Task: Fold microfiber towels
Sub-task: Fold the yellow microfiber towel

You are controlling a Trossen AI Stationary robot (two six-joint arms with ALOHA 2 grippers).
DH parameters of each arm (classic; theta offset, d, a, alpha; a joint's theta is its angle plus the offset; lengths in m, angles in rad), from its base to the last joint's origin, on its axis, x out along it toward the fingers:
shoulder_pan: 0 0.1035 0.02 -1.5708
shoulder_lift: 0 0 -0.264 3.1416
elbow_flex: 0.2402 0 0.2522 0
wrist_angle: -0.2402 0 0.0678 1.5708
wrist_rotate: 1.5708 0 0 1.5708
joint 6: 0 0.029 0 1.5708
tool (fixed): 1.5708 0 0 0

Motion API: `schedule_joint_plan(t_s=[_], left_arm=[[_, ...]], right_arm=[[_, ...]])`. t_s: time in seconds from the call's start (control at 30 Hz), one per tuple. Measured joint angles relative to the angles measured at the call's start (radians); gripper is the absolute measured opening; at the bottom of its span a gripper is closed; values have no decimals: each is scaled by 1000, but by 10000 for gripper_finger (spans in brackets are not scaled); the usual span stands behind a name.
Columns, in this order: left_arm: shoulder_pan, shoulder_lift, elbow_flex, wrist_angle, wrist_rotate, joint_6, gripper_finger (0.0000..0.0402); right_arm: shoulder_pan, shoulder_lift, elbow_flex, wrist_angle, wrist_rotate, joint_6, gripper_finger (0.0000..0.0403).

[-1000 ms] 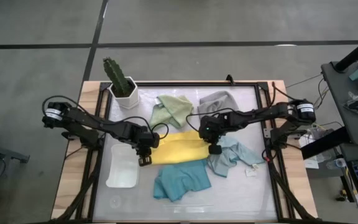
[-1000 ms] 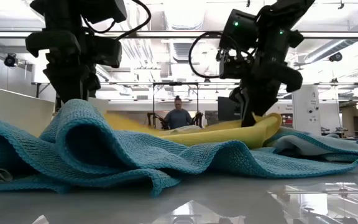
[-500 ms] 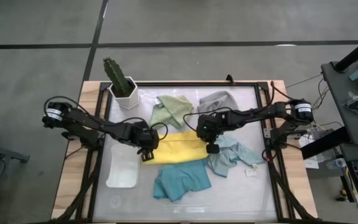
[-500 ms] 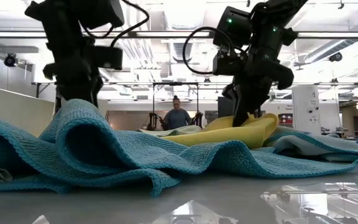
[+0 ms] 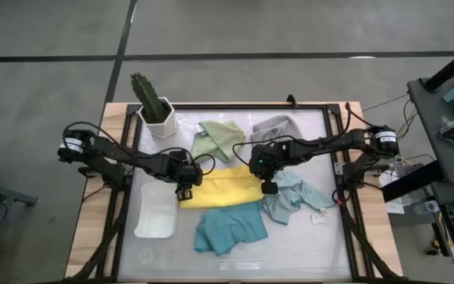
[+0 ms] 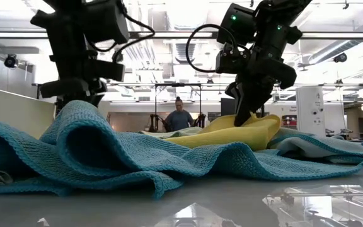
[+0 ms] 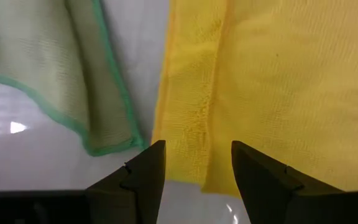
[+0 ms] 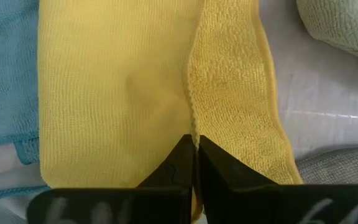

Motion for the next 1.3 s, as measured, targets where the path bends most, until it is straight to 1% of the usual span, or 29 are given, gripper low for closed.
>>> schedule_joint_plan(t_s=[0.1,0.17,0.27,0.4,0.57,0.63,0.8,0.97,1.07,1.3], left_arm=[[8,27,-7,-2,45,0,168],[8,48,-7,2,49,1,166],[8,62,-4,2,70,8,150],[8,60,-3,7,76,18,105],[8,39,0,6,76,25,28],[8,25,0,6,76,25,8],[12,-42,0,-1,39,24,1],[23,-83,-4,-8,-45,24,0],[31,-83,-8,-16,-55,20,0],[35,-38,-36,-7,-69,-9,0]], right_arm=[[0,0,0,1,0,-2,9],[0,0,0,0,0,-2,9],[0,0,-1,0,0,-2,8],[0,0,-1,0,0,0,9],[0,0,-1,0,0,0,9],[0,-1,-1,0,0,0,9],[-1,-11,4,-11,16,0,9],[-4,-6,14,-11,109,-22,9],[-10,7,14,-9,109,-24,9],[-13,32,14,13,111,-6,9]])
